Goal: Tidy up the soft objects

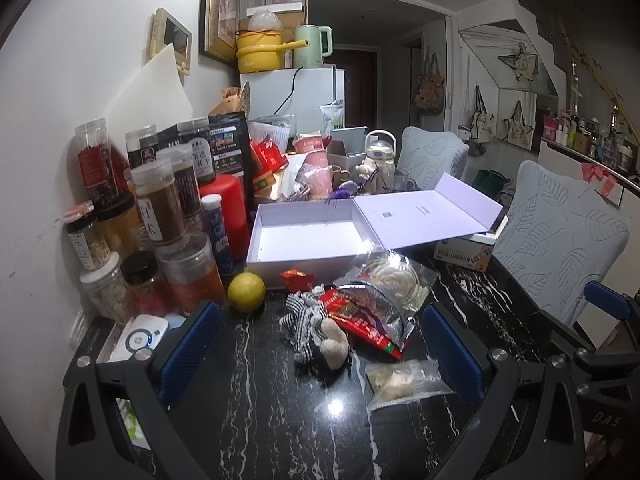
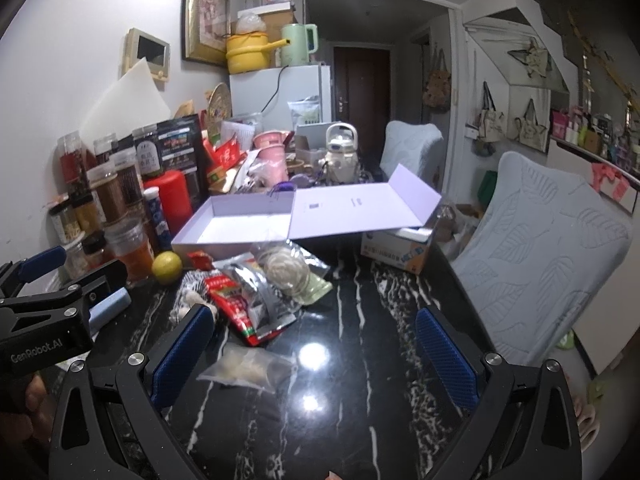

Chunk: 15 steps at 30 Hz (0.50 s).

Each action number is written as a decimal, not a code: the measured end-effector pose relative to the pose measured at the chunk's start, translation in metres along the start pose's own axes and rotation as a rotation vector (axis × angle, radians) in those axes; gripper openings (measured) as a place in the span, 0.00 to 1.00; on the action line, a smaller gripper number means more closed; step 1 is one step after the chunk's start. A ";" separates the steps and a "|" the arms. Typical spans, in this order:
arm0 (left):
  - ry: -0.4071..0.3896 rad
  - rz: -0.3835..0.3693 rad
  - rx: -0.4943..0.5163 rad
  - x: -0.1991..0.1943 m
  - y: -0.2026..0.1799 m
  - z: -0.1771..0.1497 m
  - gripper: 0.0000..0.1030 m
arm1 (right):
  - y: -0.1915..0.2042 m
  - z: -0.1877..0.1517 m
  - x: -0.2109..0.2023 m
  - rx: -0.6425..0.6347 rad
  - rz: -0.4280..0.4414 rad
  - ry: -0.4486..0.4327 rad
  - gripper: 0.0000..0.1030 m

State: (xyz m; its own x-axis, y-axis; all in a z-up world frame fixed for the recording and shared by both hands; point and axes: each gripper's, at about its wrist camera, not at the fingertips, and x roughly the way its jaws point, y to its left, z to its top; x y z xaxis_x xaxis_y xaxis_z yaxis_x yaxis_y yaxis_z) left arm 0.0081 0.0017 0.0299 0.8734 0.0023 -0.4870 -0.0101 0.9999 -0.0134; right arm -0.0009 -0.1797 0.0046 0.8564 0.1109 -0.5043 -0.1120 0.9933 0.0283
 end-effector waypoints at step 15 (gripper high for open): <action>0.151 -0.005 -0.015 0.069 0.006 -0.018 1.00 | -0.014 -0.012 0.061 0.043 0.020 0.121 1.00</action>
State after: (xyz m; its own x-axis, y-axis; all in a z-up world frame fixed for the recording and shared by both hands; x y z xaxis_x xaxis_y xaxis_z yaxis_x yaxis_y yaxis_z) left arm 0.0597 0.0074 -0.0195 0.7905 -0.0067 -0.6124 -0.0136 0.9995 -0.0285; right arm 0.0467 -0.1875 -0.0364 0.7868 0.1287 -0.6036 -0.1044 0.9917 0.0753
